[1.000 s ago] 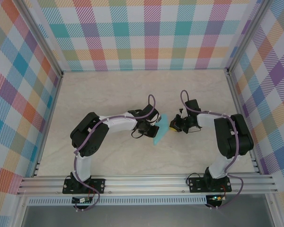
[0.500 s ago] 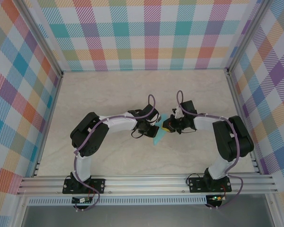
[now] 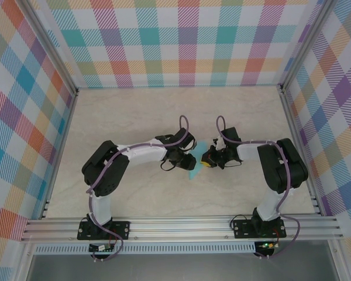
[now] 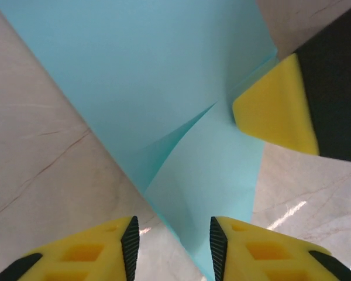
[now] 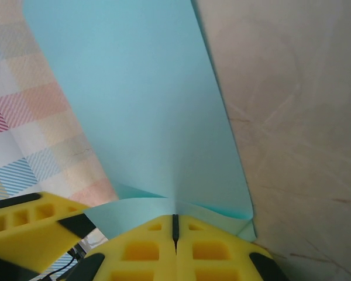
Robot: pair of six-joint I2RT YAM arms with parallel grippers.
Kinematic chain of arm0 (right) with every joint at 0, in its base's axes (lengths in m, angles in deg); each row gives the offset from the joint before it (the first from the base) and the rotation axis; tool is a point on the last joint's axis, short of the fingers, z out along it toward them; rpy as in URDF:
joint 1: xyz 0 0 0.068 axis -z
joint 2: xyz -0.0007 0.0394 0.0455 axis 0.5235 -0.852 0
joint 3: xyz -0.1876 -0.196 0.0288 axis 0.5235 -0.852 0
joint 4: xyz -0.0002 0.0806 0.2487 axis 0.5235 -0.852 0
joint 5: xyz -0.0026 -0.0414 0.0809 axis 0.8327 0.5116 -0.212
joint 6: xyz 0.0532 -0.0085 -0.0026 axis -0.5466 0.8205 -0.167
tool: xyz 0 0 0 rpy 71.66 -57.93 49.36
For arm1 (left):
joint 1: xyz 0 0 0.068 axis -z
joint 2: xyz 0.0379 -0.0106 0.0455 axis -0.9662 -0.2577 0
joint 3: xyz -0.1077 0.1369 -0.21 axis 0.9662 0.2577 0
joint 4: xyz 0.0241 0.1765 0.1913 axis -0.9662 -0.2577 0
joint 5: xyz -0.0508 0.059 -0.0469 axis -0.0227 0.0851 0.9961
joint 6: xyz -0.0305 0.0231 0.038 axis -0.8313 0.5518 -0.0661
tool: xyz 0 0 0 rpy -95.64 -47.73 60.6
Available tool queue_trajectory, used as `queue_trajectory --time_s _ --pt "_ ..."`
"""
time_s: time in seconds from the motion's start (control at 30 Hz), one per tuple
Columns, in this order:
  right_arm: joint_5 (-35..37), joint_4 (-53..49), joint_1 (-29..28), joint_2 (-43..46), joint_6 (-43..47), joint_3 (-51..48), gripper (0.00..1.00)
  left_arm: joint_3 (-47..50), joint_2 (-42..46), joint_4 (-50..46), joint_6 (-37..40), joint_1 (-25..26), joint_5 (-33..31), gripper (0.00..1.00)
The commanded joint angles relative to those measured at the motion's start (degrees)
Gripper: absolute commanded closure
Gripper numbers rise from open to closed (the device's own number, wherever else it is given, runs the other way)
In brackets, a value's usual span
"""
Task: Fold a paper plane with a square sheet of paper (pick it up from the middle)
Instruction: Third fold the triangle at the center of the table.
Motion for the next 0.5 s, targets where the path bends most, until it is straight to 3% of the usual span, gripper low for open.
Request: queue_trajectory --time_s 0.0,0.1,0.23,0.3,0.47 --pt "1.7 1.8 -0.2 0.4 -2.5 -2.5 1.0 2.0 6.5 -0.8 -7.6 -0.6 -3.8 0.57" --pt "2.3 2.8 -0.2 1.0 -4.0 -3.4 1.0 5.8 9.7 4.2 -13.8 0.1 -1.0 0.61" --pt "1.5 3.9 -0.2 1.6 -4.8 -3.7 1.0 10.1 12.1 12.9 -20.4 1.6 3.4 0.76" --pt "1.5 3.6 -0.2 1.6 -4.8 -3.5 0.99 10.9 10.9 16.9 -22.3 2.6 7.1 0.79" --pt "1.4 3.3 -0.2 1.3 -4.5 -3.4 0.99 10.9 6.0 20.3 -24.8 3.7 7.4 0.84"
